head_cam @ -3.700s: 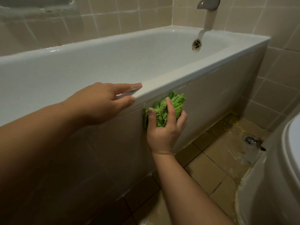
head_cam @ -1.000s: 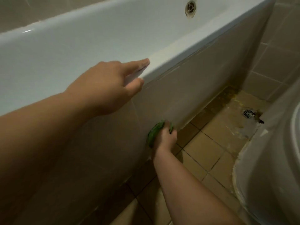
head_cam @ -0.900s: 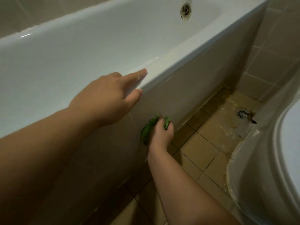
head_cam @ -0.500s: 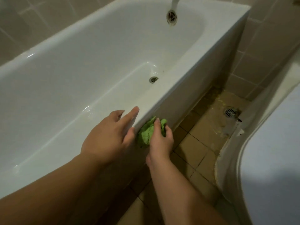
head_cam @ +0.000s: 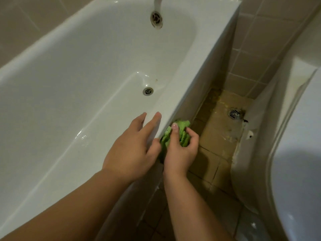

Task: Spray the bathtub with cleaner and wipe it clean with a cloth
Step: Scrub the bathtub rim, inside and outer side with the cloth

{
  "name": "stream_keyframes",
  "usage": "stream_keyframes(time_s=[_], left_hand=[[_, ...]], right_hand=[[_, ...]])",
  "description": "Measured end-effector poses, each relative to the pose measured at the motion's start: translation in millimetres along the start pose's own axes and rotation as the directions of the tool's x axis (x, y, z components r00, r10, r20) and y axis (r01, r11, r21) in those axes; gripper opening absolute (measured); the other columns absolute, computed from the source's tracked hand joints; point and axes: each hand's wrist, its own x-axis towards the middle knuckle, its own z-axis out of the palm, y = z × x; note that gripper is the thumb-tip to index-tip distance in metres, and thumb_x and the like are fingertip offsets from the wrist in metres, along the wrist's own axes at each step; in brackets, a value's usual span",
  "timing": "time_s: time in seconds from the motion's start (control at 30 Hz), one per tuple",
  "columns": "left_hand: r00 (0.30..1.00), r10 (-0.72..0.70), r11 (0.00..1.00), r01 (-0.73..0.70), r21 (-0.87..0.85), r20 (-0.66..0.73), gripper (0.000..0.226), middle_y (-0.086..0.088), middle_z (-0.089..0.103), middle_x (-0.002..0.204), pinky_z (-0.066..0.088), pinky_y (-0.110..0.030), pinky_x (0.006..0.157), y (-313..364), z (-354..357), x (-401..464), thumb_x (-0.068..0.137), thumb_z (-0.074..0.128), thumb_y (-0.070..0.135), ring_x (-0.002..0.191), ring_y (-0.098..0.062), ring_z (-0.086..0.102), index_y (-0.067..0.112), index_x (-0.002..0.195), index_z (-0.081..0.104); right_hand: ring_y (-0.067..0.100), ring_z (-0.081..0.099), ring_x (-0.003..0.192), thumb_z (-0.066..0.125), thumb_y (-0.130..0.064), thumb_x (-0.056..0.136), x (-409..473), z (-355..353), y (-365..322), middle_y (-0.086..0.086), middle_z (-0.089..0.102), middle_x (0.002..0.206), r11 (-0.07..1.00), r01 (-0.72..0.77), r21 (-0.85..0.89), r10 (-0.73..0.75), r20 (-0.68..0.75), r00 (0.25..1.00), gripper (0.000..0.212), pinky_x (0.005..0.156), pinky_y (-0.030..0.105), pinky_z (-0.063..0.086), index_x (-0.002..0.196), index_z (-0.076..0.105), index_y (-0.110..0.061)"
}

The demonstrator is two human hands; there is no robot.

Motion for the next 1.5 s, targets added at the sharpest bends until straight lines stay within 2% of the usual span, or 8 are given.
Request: stream_keyframes(time_s=[0.23,0.4,0.57,0.77,0.97,1.17,1.33,1.5], left_hand=[[0.992,0.095,0.99,-0.085,-0.115,0.08,0.076,0.007,0.027,0.167,0.03,-0.039,0.122,3.5,-5.4,61.4,0.087,0.038,0.058,0.152,-0.012,0.027,0.061,0.155,0.006],[0.988,0.146,0.98,-0.138,-0.142,0.049,0.078,0.013,0.03,0.165,0.025,-0.029,0.12,19.3,-4.4,97.7,0.088,0.04,0.054,0.151,-0.005,0.028,0.049,0.161,0.014],[0.983,0.185,0.982,-0.184,-0.045,0.014,0.073,0.008,0.028,0.167,0.023,-0.027,0.117,31.3,-1.9,128.5,0.095,0.044,0.049,0.151,-0.011,0.028,0.044,0.162,0.017],[0.976,0.216,0.976,-0.216,-0.013,-0.014,0.068,0.016,0.023,0.168,0.016,-0.018,0.111,31.5,-0.6,129.8,0.099,0.047,0.044,0.152,-0.006,0.024,0.04,0.162,0.022],[0.979,0.202,0.979,-0.203,-0.031,-0.028,0.067,0.019,0.025,0.165,0.017,-0.019,0.112,38.0,-0.2,129.9,0.099,0.052,0.038,0.151,-0.005,0.025,0.04,0.161,0.027],[0.985,0.171,0.985,-0.171,0.008,-0.017,0.065,0.015,0.026,0.167,0.02,-0.02,0.109,39.6,-1.1,129.6,0.102,0.051,0.038,0.151,-0.011,0.028,0.044,0.161,0.024],[0.991,0.137,0.989,-0.136,0.058,-0.003,0.076,0.007,0.028,0.168,0.025,-0.028,0.116,42.6,-0.6,131.7,0.089,0.048,0.052,0.15,-0.017,0.032,0.05,0.16,0.02],[0.994,0.111,0.99,-0.11,0.083,0.001,0.085,0.001,0.031,0.166,0.03,-0.035,0.116,48.3,-1.1,134.1,0.079,0.047,0.054,0.146,-0.024,0.037,0.054,0.158,0.019]], right_hand=[[0.008,0.06,0.119,0.069,-0.046,0.095,35.7,13.4,23.9,-0.003,0.064,0.132,0.974,0.228,0.005,-0.228,-0.007,0.974,0.044,0.089,0.006,0.047,0.134,0.062,-0.027],[0.003,0.045,0.134,0.049,-0.068,0.086,38.4,8.6,55.7,-0.016,0.049,0.143,0.923,0.37,-0.108,-0.367,0.046,0.929,0.056,0.112,0.032,0.042,0.138,0.046,-0.049],[0.003,0.045,0.129,0.05,-0.059,0.091,95.6,24.7,22.2,0.001,0.05,0.146,0.815,0.575,-0.07,-0.572,0.055,0.818,0.064,0.103,0.002,0.03,0.144,0.057,-0.025],[0.02,0.035,0.147,0.049,-0.064,0.091,115.6,15.7,59.4,0.001,0.037,0.159,0.926,0.376,-0.045,-0.369,0.114,0.922,0.069,0.119,0.037,0.031,0.151,0.048,-0.03],[0.018,0.05,0.135,0.056,-0.047,0.098,104.1,23.3,24.6,0.005,0.051,0.147,0.667,0.744,-0.026,-0.739,0.101,0.666,0.049,0.107,0.026,0.043,0.142,0.06,-0.026],[0.017,0.044,0.138,0.059,-0.047,0.099,137.7,15.7,69.9,0.005,0.045,0.149,0.926,0.378,-0.011,-0.376,0.095,0.922,0.054,0.114,0.025,0.032,0.147,0.055,-0.021],[-0.022,0.036,0.123,0.06,-0.054,0.091,86.8,5.1,95.2,-0.008,0.049,0.136,0.853,0.521,-0.006,-0.519,0.085,0.851,0.056,0.101,-0.001,0.025,0.138,0.063,-0.023],[0.011,0.042,0.136,0.066,-0.042,0.098,152.4,13.7,85.7,0.006,0.046,0.15,0.942,0.334,0.012,-0.334,0.063,0.94,0.054,0.102,-0.002,0.026,0.143,0.058,-0.013]])
